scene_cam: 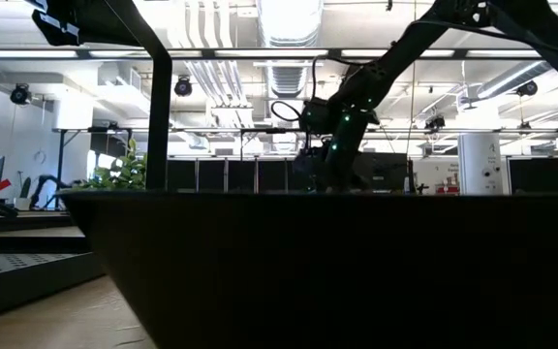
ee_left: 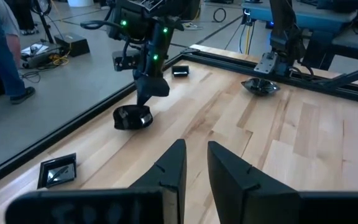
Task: Pick & Place Mini shaped plates
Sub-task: Stack the leaf shaped plate on top of the leaf shaped plate on the shelf
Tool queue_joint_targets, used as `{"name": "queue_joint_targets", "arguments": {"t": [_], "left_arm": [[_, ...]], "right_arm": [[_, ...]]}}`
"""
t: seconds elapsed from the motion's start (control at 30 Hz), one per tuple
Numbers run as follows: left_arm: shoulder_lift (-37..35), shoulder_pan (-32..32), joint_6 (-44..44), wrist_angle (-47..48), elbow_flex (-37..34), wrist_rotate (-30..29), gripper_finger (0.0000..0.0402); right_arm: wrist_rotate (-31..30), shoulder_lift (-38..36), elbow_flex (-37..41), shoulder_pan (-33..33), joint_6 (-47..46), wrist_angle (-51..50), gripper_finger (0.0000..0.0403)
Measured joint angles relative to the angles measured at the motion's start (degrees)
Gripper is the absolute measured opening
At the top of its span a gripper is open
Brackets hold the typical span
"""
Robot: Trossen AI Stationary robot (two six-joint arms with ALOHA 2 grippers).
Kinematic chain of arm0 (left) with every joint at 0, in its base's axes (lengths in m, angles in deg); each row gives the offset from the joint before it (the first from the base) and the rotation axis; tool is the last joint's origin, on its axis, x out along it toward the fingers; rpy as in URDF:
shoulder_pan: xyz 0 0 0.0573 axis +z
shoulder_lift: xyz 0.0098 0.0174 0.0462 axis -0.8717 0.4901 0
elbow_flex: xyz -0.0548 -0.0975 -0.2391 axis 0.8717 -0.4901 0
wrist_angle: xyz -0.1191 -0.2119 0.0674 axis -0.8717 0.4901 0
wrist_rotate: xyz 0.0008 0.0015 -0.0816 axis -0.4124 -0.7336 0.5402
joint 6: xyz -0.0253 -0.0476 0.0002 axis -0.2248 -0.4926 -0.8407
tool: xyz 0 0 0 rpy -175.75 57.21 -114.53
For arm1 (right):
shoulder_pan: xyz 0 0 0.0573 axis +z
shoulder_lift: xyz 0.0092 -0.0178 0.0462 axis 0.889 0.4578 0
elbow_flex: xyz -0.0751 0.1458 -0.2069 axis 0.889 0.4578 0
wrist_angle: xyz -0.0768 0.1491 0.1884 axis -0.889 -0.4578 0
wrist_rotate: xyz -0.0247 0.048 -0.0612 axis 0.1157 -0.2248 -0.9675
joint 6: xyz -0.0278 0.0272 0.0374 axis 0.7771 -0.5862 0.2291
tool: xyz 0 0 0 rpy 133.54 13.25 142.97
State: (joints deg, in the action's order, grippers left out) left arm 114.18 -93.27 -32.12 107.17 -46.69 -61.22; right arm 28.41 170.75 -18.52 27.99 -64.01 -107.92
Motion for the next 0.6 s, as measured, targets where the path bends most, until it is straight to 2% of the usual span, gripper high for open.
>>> {"name": "queue_joint_targets", "arguments": {"t": [0.47, 0.6], "left_arm": [[0.00, 0.00, 0.00, 0.00, -0.02, 0.02, 0.0060], [0.00, 0.00, 0.00, 0.00, -0.02, 0.01, 0.0059]], "right_arm": [[0.07, -0.25, 0.50, 1.24, 0.75, -3.14, 0.0009], [0.07, -0.13, 0.52, 1.27, 0.76, -3.14, 0.0022]]}}
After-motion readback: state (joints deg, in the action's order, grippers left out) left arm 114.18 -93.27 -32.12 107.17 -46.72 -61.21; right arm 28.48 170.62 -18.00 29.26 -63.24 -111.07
